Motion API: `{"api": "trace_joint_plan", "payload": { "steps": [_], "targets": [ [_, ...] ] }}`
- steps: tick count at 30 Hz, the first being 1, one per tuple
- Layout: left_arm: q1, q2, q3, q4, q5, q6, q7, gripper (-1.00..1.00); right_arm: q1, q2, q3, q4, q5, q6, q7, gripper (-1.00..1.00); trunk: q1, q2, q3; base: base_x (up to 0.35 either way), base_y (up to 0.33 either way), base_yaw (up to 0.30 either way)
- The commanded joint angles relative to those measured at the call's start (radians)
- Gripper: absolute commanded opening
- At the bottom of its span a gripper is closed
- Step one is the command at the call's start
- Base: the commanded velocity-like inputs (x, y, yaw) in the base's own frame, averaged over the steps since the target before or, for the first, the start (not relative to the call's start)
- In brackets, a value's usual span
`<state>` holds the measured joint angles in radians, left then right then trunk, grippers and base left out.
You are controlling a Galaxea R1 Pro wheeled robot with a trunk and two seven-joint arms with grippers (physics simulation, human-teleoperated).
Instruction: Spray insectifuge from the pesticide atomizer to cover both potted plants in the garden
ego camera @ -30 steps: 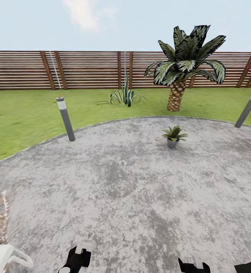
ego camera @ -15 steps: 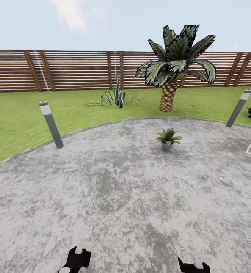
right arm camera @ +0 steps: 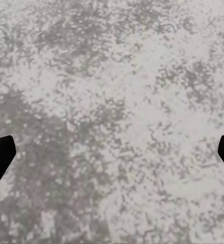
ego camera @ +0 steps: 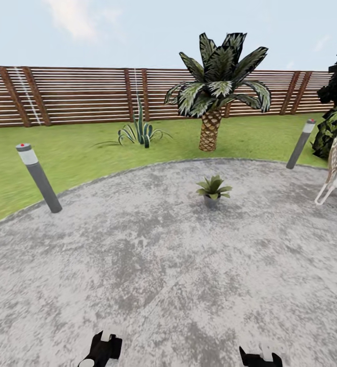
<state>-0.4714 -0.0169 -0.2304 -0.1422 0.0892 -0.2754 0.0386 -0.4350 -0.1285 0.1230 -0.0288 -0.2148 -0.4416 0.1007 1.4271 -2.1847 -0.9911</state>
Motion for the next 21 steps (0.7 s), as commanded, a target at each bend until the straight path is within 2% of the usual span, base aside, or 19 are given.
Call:
{"api": "trace_joint_plan", "payload": {
  "steps": [1, 21],
  "targets": [
    [-0.001, 0.000, -0.009, 0.001, 0.009, -0.004, 0.005, -1.00, -0.001, 0.000, 0.007, 0.001, -0.011, -0.003, 0.005, 1.00, 0.000, 0.000, -0.001, 0.339, 0.000, -0.001],
    [-0.001, 0.000, -0.009, 0.001, 0.009, -0.005, 0.005, -1.00, -0.001, 0.001, 0.007, 0.002, -0.011, -0.003, 0.005, 1.00, 0.000, 0.000, -0.001, 0.339, 0.000, 0.000]
  ]
}}
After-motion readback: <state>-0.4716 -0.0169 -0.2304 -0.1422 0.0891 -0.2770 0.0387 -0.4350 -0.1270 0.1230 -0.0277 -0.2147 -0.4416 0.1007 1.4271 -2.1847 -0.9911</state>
